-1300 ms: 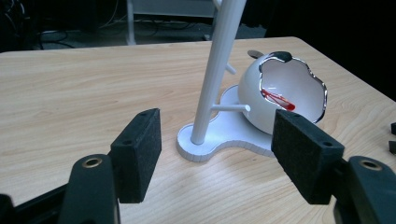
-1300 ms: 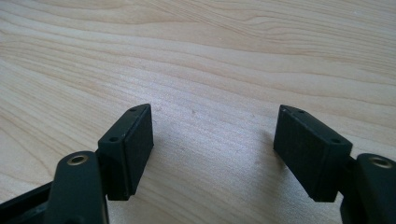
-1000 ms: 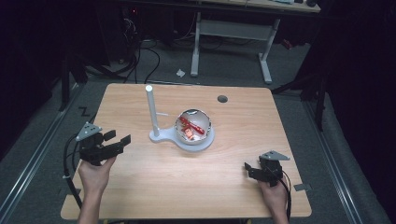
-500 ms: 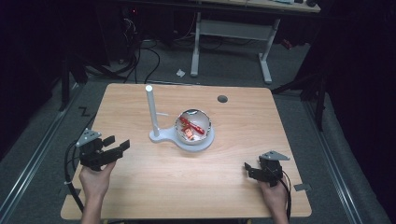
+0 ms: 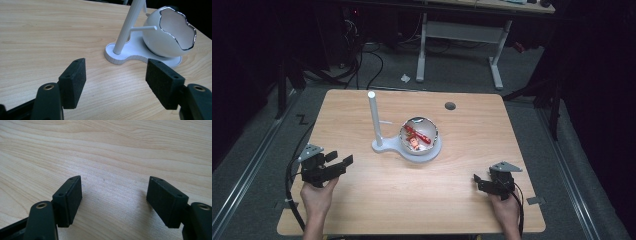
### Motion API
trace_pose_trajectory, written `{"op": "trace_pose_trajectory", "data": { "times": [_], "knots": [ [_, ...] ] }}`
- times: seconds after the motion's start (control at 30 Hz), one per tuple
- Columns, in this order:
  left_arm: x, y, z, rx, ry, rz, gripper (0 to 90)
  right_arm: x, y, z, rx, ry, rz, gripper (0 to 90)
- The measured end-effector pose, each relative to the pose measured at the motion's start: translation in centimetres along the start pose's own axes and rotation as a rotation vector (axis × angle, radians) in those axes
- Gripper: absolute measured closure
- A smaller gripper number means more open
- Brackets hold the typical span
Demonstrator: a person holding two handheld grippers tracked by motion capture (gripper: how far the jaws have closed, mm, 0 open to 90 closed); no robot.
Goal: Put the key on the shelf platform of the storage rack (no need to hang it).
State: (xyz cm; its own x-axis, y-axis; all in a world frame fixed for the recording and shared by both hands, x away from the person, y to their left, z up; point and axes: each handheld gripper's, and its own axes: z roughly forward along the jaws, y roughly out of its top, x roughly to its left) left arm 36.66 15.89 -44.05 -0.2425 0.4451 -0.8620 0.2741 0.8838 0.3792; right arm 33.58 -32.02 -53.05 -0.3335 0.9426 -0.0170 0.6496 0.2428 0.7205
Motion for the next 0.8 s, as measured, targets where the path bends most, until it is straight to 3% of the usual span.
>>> {"op": "trace_pose_trajectory", "data": {
  "times": [0.03,0.17,0.33,0.8],
  "knots": [
    [0.0,-0.1,0.0,0.004,0.007,-0.018,33.5,0.0,0.0,0.0,0.0,0.0,0.0,28.8],
    [0.3,-0.5,0.1,0.005,0.003,-0.009,33.4,0.0,0.0,0.0,0.0,0.0,-0.001,28.8],
    [0.9,-0.8,0.4,0.009,0.021,-0.027,33.2,0.0,0.0,0.0,0.0,0.0,-0.001,28.8],
    [2.2,-2.2,1.1,0.02,0.041,-0.01,32.9,0.0,0.0,0.0,0.0,0.001,-0.001,28.8]
  ]
}}
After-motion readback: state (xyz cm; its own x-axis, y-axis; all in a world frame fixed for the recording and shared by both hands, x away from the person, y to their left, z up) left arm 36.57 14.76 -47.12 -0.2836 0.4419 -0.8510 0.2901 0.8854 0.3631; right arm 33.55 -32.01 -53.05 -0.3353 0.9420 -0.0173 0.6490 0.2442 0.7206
